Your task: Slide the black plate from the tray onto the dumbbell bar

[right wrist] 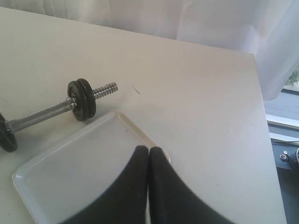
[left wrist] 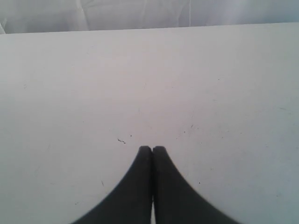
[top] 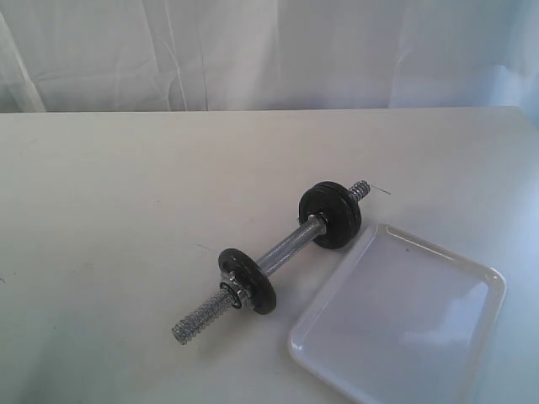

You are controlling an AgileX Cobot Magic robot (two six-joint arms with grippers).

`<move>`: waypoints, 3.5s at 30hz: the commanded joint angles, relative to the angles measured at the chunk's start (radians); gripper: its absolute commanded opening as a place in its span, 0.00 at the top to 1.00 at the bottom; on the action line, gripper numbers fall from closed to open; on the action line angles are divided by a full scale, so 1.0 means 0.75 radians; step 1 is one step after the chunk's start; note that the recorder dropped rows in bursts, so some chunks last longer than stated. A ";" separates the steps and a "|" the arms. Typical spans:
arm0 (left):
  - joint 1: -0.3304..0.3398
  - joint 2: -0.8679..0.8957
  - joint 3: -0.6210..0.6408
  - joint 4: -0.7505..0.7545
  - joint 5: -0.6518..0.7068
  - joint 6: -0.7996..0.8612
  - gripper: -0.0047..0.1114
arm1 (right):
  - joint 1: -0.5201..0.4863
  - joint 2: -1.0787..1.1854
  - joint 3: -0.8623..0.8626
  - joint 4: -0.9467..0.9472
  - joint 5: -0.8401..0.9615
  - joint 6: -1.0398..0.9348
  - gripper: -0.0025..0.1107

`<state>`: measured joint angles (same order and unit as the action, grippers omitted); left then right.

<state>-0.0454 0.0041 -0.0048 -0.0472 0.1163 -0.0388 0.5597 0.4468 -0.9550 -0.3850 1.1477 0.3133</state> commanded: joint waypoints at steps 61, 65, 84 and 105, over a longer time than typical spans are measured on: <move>0.020 -0.005 0.006 0.001 0.127 -0.157 0.96 | 0.011 -0.184 0.357 -0.036 -0.054 0.008 0.98; 0.003 -0.005 0.006 0.001 0.127 -0.157 0.96 | 0.011 -0.314 0.518 0.027 -0.060 0.008 0.98; -0.002 -0.005 0.006 0.001 0.127 -0.157 0.96 | 0.012 -0.464 0.589 0.128 -0.064 -0.060 0.98; -0.002 -0.005 0.006 0.001 0.127 -0.157 0.96 | 0.012 -0.596 0.536 0.303 -0.169 -0.063 0.98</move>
<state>-0.0388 0.0041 -0.0043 -0.0415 0.2078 -0.1478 0.5667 0.0139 -0.5469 -0.1645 1.0710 0.2776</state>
